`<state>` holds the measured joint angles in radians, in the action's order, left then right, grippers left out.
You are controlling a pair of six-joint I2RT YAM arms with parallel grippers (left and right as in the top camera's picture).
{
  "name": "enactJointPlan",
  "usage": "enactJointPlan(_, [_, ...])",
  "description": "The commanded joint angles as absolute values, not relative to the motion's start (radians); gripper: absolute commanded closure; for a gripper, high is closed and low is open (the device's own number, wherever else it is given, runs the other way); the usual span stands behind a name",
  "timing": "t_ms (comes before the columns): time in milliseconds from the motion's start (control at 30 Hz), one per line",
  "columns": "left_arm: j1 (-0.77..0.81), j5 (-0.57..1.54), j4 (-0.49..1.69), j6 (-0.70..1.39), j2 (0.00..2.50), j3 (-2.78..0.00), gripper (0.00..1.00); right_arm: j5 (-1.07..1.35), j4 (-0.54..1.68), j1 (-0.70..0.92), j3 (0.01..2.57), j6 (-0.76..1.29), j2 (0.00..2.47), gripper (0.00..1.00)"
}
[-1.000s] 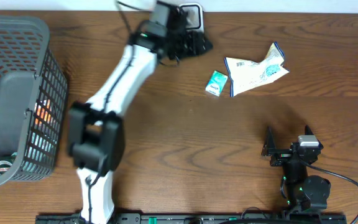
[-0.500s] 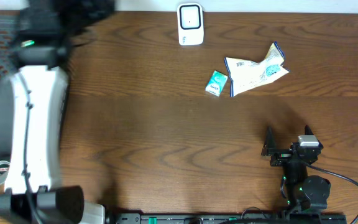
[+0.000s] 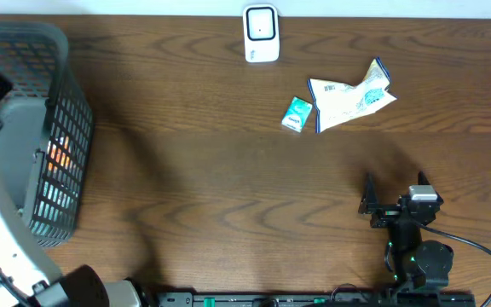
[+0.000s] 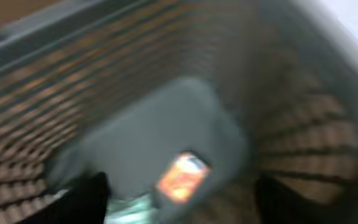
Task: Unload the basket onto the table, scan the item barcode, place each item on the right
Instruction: 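Reach the left gripper into the basket and grasp the green wipes pack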
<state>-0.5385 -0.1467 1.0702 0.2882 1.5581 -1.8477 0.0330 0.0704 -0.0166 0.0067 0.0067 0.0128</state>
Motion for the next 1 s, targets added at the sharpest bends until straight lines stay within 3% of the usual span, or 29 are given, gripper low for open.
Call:
enactJointPlan(0, [-0.596,-0.279,1.139,0.289,1.607,-1.836,0.22,0.036,0.075,-0.022,0.006,0.01,0.009,0.01])
enactJointPlan(200, [-0.639,-0.269,1.317,0.654,1.682,-1.835,0.21,0.036,0.075,-0.022,0.006,0.01,0.009,0.01])
enactJointPlan(233, [-0.639,-0.247,1.341,0.689,1.694,-1.835,0.02,0.036,0.075,-0.022,0.006,0.01,0.009,0.01])
enactJointPlan(433, [-0.638,-0.086,1.414,0.706,1.787,-1.818,0.01,0.036,0.075,-0.022,0.006,0.01,0.009,0.01])
enactJointPlan(633, [-0.638,-0.181,1.427,1.071,1.816,-1.684,0.01,0.036,0.075,-0.022,0.006,0.01,0.009,0.01])
enactJointPlan(733, [-0.638,-0.18,1.364,1.166,1.816,-1.583,0.01,0.036,0.075,-0.022,0.006,0.01,0.009,0.01])
enactJointPlan(967, [-0.638,-0.181,1.148,1.165,1.816,-1.409,0.0,0.036,0.075,-0.022,0.006,0.01,0.009,0.01])
